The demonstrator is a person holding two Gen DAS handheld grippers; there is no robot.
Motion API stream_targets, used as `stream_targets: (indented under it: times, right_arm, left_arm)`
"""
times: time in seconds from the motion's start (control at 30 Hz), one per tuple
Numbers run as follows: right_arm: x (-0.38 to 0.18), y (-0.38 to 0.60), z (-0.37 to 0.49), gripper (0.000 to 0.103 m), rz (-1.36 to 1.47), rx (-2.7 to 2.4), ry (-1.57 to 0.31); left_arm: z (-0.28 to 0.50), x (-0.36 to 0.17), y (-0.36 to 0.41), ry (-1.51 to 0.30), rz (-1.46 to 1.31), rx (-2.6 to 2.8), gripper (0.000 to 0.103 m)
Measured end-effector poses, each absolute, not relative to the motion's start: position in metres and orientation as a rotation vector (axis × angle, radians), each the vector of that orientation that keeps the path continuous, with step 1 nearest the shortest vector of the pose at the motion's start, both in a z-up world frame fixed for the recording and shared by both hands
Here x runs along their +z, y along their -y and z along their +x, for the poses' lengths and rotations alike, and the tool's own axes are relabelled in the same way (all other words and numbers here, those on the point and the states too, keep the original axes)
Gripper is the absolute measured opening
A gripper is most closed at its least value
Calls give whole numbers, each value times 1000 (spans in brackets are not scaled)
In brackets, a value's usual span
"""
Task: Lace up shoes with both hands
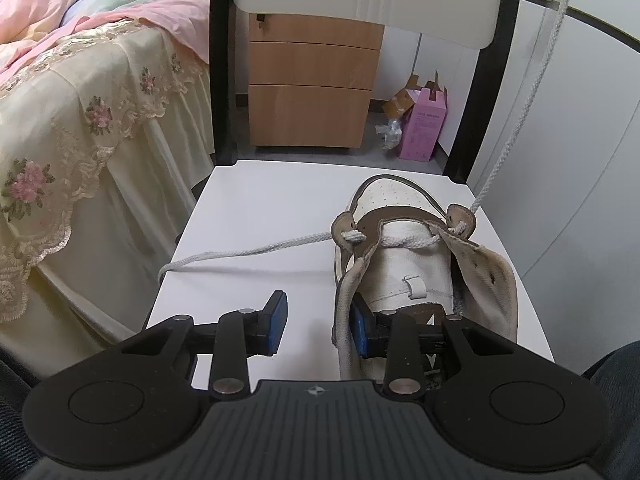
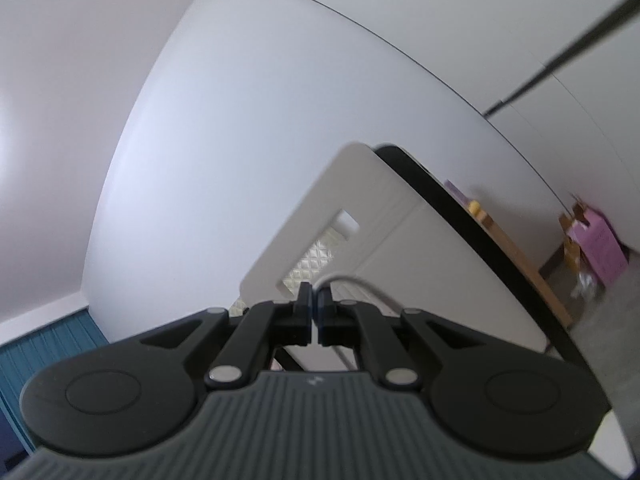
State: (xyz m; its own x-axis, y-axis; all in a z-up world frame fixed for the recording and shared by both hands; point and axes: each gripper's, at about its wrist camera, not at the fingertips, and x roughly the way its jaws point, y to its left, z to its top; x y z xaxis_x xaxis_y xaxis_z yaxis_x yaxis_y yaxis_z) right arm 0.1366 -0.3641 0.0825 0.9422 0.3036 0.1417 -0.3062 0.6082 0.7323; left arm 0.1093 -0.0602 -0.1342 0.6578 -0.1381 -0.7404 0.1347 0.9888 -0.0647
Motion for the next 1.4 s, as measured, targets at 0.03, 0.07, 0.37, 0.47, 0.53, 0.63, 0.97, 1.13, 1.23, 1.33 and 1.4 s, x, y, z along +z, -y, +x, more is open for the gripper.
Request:
stream_targets:
  times: [0.03,0.07,0.37,0.47,0.53,0.63,0.97,1.13,1.23,1.33,1.4]
  right_arm:
    - [90,363,136,3,821,343,1]
    - [98,363,136,3,796,334,-2]
    - [166,369,126,4,601,287,-45]
    - [187,372,121,3,553,272,-46]
    - [202,375,118,3,520,263,-47]
    - [222,376,114,3,471,247,-47]
    - [289,366,107,3,302,191,-40]
    - [317,363,107,3,250,172,-33]
    - [331,364,102,3,238,166,-10]
    - [344,363,96,3,208,159,21]
    - [345,360,93,3,181,159,20]
  left_arm:
    - [109,-135,60,-839,-3,-155,38]
    - [110,-135,60,-839,-2,-156,38]
    - [107,-138,66,-816,38,-175,38]
    - [107,-139,66,-812,42,-181,43]
    - [106,-139,66,-812,43,-178,43]
    - [106,-139,65,-810,32,-183,43]
    - [104,-139,70,-786,66,-204,43]
    - [106,-137,67,-787,68,-206,43]
    - [105,-136,68,-782,75,-210,43]
    - [102,-136,69,-778,73,-214,43]
    - [101,-133,68,-770,66,-221,43]
